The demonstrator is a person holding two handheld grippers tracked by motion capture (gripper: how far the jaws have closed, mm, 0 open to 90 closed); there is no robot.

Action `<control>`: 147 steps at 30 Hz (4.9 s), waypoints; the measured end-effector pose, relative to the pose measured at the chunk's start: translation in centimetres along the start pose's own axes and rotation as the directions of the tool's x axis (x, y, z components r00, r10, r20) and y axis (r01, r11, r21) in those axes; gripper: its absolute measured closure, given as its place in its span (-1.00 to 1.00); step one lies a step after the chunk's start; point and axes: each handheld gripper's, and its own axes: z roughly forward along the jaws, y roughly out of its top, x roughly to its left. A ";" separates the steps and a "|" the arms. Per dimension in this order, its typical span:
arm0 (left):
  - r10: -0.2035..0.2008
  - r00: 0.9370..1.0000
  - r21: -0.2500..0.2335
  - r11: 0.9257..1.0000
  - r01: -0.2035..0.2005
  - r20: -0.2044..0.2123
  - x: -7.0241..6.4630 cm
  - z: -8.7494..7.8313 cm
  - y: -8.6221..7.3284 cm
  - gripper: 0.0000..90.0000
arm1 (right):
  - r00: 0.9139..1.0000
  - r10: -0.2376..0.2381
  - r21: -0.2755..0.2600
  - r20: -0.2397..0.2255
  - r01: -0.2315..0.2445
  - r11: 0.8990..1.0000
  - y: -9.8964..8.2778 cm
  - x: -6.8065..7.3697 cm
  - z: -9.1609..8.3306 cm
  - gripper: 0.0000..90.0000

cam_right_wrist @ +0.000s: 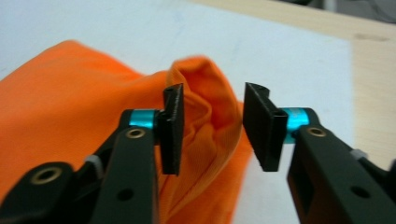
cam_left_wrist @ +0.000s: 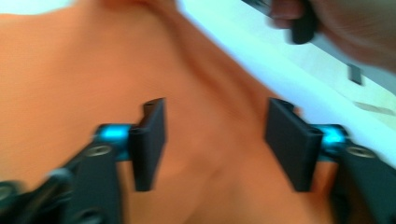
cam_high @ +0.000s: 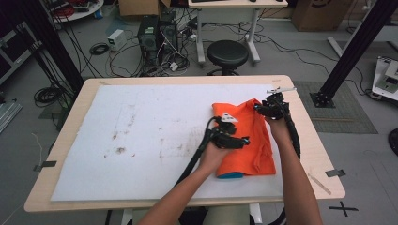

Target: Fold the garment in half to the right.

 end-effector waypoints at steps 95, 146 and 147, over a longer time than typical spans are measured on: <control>-0.074 0.946 -0.230 0.973 0.000 -0.316 17.6 -21.1 -13.3 -0.54 | 0.998 -0.065 0.140 0.012 0.063 0.988 -13.7 4.4 -10.2 0.93; -0.083 0.949 -0.228 0.974 0.011 -0.306 17.7 -21.0 -13.5 -0.54 | 0.985 -0.079 0.070 -0.153 0.090 0.993 -1.5 11.1 -1.4 -0.36; -0.083 0.949 -0.228 0.973 0.012 -0.304 17.7 -21.0 -13.5 -0.54 | 0.986 -0.077 0.075 -0.146 0.089 0.993 -1.1 11.1 -0.9 -0.36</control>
